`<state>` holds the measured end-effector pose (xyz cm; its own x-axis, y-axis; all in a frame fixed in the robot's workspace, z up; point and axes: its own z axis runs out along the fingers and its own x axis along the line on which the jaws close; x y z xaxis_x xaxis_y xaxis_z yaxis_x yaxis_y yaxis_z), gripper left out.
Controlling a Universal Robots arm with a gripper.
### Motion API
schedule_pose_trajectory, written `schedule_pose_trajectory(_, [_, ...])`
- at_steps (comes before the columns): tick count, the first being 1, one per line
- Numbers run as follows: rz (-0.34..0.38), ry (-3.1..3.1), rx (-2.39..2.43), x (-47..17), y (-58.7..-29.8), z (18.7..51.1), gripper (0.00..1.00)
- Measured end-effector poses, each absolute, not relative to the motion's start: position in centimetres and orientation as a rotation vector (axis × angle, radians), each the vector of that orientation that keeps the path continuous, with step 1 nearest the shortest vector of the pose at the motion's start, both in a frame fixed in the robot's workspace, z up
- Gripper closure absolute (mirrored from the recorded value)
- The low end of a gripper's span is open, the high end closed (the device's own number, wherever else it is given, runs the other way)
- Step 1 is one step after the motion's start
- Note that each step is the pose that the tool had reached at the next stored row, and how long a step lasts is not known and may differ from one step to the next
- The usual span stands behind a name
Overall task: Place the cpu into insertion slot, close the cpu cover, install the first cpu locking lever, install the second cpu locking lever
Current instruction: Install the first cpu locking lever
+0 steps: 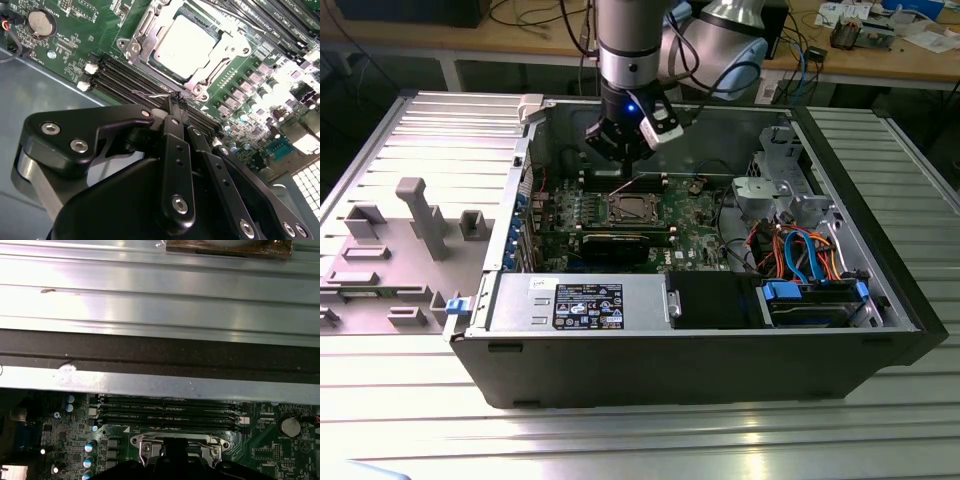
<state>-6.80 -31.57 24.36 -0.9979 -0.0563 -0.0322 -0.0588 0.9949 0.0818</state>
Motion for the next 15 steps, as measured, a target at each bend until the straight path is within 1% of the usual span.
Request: schedule_pose_trajectory(15, [0.129, 3.110, -0.089, -5.8, -31.4, 22.8, 0.89])
